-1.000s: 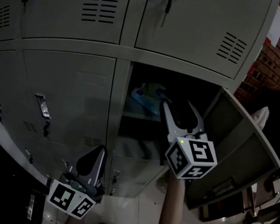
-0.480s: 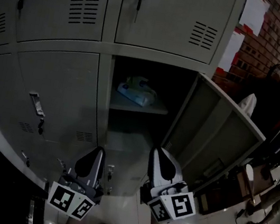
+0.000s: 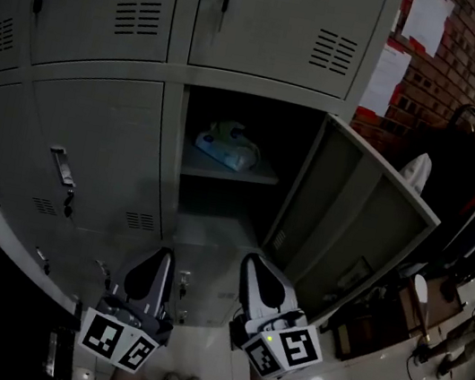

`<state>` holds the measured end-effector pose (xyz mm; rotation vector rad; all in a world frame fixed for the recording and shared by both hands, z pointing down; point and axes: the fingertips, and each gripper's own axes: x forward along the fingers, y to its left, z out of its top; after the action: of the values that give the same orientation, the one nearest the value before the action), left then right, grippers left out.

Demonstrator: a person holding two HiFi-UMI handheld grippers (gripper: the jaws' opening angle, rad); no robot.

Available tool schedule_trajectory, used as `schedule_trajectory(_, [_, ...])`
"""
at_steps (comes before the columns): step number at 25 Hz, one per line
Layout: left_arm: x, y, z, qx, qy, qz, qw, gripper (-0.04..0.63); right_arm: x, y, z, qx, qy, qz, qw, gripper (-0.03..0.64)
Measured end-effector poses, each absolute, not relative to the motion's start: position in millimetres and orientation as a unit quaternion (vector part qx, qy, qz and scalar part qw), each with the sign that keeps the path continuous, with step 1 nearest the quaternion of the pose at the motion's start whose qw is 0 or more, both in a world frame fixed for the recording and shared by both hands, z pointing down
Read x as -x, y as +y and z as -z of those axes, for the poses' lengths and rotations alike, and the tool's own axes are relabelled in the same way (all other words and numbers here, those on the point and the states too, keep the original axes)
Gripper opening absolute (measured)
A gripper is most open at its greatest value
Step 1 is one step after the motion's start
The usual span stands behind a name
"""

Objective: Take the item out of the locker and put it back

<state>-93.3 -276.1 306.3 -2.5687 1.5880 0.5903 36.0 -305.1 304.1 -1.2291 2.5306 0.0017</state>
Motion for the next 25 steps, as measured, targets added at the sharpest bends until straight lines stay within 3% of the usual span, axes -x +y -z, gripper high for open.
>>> schedule_trajectory(11, [87, -173, -368, 0.832, 0.521, -0.188, 0.021, 0.003, -42, -186, -361, 0.417, 0.893, 0.012, 0.168, 0.002])
schedule_trajectory(18, [101, 13, -396, 0.83, 0.525, -0.188, 0.019, 0.003, -21, 3, -389, 0.4, 0.901, 0.022, 0.169, 0.002])
schedule_trajectory(25, [110, 194, -366, 0.833, 0.522, -0.18, 0.024, 0.003, -10, 191, -360, 0.398, 0.901, 0.025, 0.171, 0.002])
